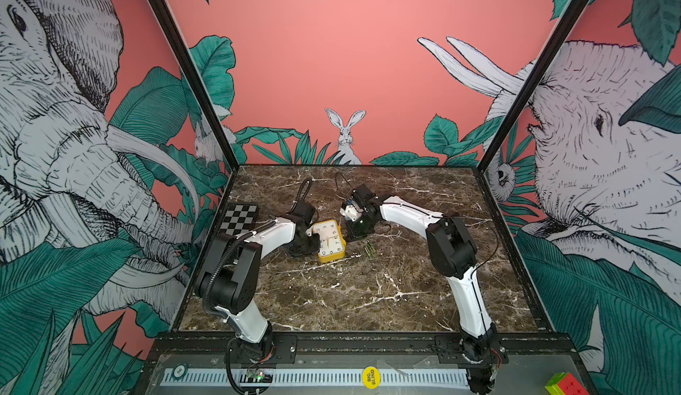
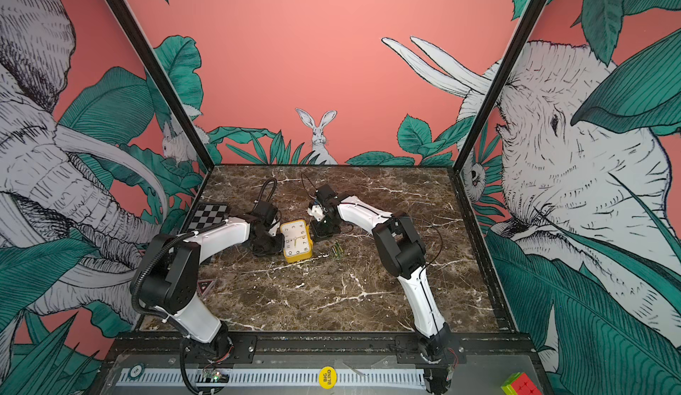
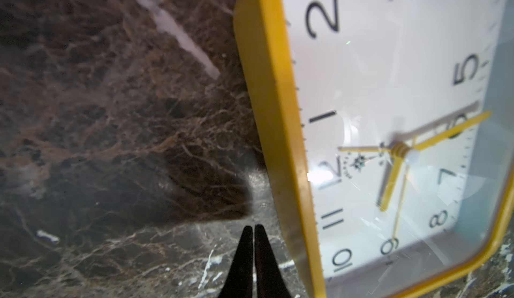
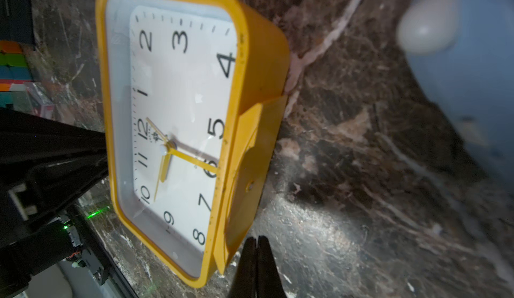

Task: Insert the battery into the alarm
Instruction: Adjust the alarm at the center of the board.

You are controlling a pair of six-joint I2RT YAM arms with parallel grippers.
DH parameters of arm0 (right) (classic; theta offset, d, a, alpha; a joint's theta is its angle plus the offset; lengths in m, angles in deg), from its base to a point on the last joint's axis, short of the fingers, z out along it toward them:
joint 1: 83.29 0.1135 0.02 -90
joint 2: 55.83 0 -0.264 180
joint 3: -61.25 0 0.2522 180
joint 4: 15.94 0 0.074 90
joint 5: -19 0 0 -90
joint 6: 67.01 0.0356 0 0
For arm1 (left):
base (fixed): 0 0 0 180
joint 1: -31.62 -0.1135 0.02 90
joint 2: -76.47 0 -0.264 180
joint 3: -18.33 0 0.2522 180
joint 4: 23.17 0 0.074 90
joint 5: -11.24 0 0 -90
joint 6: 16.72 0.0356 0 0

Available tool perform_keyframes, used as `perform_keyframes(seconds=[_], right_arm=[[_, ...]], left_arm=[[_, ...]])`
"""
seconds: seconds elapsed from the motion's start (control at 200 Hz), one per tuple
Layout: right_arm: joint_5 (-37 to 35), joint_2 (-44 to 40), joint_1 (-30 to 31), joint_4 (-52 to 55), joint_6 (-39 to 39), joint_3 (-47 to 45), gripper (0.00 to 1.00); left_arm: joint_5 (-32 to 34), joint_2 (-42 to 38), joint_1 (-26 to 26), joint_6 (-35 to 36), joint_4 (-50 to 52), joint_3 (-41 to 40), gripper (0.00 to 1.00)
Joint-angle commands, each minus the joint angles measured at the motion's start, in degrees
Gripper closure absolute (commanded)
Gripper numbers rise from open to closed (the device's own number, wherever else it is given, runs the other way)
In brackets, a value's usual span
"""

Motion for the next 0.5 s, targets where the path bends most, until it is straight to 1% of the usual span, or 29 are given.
perform_keyframes(seconds=[0.0,0.085,0.175,0.36,0.495], right_arm=[[5.2,-0.5,0.6,-1.5,1.1,-0.3,1.00],[7.0,-1.4,1.0,-4.7,2.9,-2.1,1.00],[7.0,-0.8,1.1,-3.1,2.6,-1.2,1.00],[8.0,-1.6,1.1,-3.2,3.6,-1.7,1.00],[10.0,-3.4,1.2,-6.5,7.2,-4.1,1.00]], left_arm=[[-0.9,0.6,0.3,-0.3,0.9,1.0,0.92],[-1.5,1.2,0.2,-0.3,1.0,1.0,0.92],[-1.7,1.4,0.3,-0.2,0.9,0.8,0.92],[-2.5,2.0,0.3,-0.7,0.4,0.4,0.92],[-3.4,2.4,0.3,-1.0,0.1,0.3,0.92]])
